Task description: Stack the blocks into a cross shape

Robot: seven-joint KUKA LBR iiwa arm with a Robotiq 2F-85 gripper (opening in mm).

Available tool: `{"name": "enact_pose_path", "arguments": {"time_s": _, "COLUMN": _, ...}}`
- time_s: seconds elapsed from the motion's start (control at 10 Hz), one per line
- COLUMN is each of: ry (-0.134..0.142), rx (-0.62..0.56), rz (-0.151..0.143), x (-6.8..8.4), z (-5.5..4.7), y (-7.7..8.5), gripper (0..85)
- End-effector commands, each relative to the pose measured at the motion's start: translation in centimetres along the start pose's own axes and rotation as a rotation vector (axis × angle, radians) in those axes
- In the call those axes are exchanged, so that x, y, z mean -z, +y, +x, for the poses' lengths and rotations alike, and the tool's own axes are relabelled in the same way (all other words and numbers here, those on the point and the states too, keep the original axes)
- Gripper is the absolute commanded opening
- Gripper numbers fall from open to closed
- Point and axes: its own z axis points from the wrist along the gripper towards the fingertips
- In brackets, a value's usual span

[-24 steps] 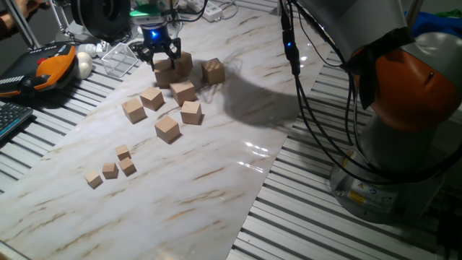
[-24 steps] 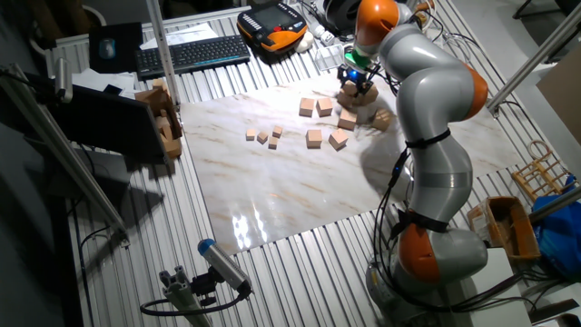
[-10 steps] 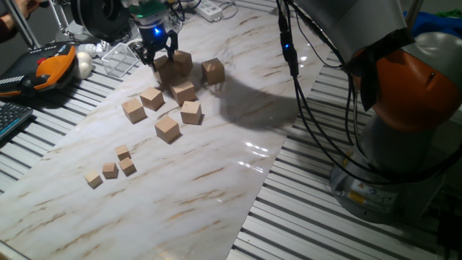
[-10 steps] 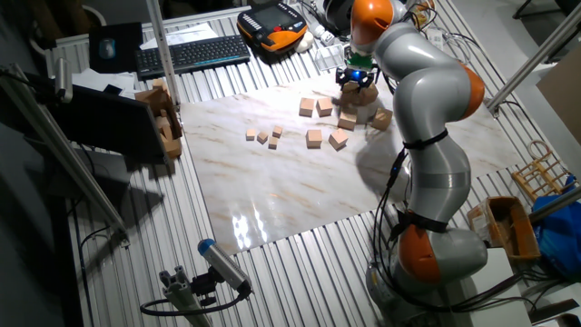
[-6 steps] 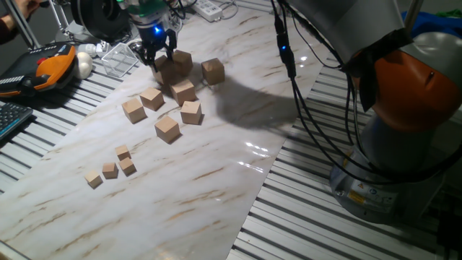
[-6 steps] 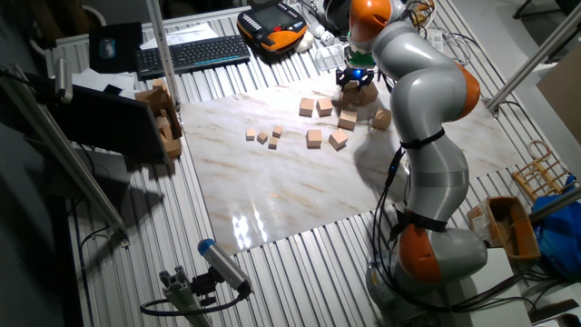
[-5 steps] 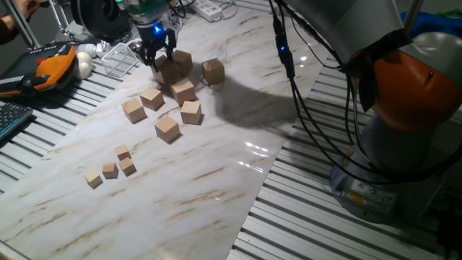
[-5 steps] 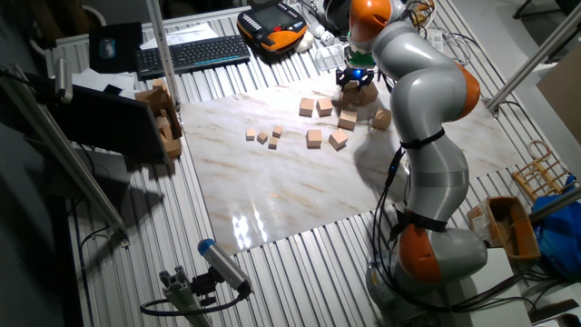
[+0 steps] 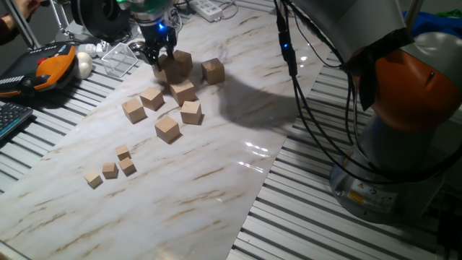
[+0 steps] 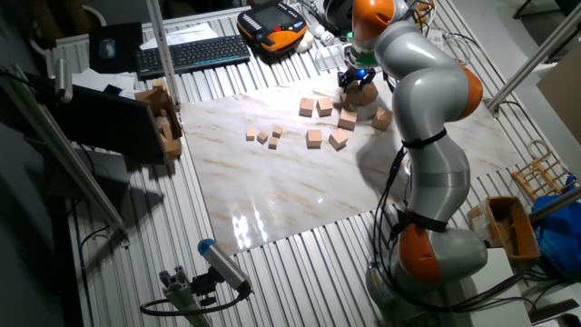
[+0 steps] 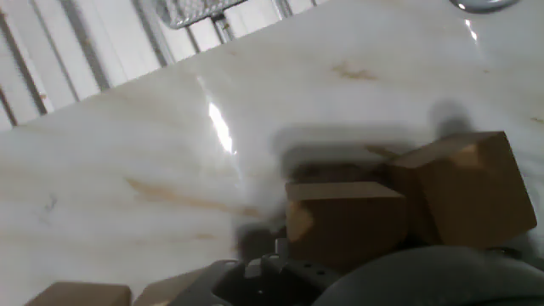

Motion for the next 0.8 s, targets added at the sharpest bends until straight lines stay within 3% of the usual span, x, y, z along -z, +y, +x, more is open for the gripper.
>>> {"name": "enact_pose_path", "arguments": {"time_s": 0.0, "ry": -0.03, "rx": 0.372, "rz": 0.005, "x": -0.02, "z": 0.0, "y": -0.05, "gripper": 0.0}}
{"name": "enact_pose_path", "arguments": {"time_s": 0.3, "ry": -0.083, "rx": 0.417, "rz": 0.014, "x": -0.22, "z": 0.11, "y": -0.58, "gripper": 0.0}}
{"name": "enact_pose_path", "arguments": {"time_s": 0.5, "ry": -0.087, "rx": 0.427, "rz": 0.007, "x": -0.36, "z": 0.16, "y": -0.75, "gripper": 0.0}}
{"name": "enact_pose_path", "arguments": {"time_s": 0.7, "ry": -0.072, "rx": 0.401, "rz": 0.002, "x": -0.44, "z": 0.21, "y": -0.87, "gripper": 0.0}}
